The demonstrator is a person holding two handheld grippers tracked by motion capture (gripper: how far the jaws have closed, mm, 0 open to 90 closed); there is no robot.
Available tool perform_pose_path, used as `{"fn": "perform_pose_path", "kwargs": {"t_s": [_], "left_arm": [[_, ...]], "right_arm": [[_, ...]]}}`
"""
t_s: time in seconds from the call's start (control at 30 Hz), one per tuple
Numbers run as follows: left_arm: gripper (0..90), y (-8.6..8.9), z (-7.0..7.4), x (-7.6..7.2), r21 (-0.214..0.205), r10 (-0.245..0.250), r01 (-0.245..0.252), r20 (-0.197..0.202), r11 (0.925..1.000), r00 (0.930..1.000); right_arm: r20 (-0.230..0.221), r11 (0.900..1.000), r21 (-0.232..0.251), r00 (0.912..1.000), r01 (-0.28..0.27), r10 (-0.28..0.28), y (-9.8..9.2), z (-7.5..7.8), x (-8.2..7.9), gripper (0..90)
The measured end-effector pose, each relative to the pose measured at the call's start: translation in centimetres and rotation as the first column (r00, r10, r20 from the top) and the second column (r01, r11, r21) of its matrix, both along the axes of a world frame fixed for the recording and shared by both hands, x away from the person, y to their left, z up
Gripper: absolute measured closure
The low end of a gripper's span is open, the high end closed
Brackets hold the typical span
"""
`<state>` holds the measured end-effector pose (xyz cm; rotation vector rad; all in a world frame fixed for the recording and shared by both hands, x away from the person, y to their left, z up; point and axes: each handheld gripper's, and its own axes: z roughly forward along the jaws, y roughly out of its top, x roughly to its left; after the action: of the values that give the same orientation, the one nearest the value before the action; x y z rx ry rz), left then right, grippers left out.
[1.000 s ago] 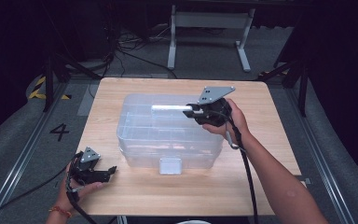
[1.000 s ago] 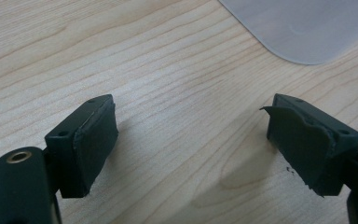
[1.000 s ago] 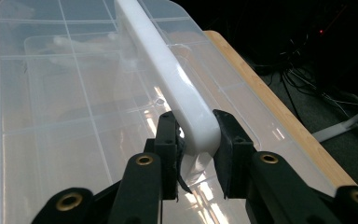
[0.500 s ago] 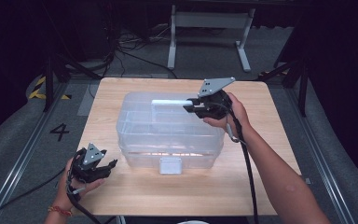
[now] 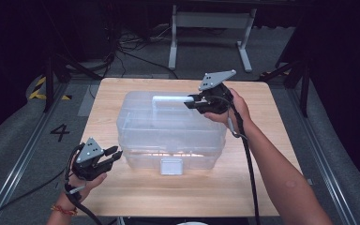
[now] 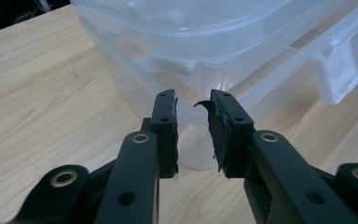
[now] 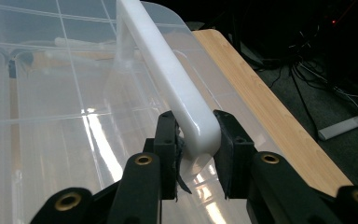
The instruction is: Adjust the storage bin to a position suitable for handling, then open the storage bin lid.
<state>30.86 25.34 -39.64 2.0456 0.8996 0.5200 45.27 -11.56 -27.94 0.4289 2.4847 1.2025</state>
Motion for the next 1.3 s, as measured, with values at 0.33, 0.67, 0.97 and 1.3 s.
{"fn": "perform_pose_path", "kwargs": {"t_s": [0.33,0.67,0.97,1.3], "left_arm": [[86.8,-0.9,0.1,0.6,-0.014,-0.017,0.017,0.031,0.9998,0.9994],[89.5,-0.8,0.4,1.0,-0.045,-0.003,0.006,0.045,0.9990,0.9990],[89.6,-0.9,0.9,0.9,-0.029,0.000,0.001,0.063,0.9996,0.9980],[89.9,-0.9,1.2,0.9,-0.029,0.004,-0.002,0.075,0.9996,0.9972]], "right_arm": [[0.002,1.0000,-0.001,1.0000,-0.006,0.006,0.0,0.0,0.0,73.0],[0.000,1.0000,0.005,1.0000,-0.005,0.005,-0.1,0.1,0.2,72.8],[-0.002,1.0000,0.000,1.0000,-0.004,0.004,-0.1,0.4,0.4,72.7],[0.006,0.9999,-0.006,0.9999,0.010,-0.010,0.0,0.6,0.5,72.1]]}}
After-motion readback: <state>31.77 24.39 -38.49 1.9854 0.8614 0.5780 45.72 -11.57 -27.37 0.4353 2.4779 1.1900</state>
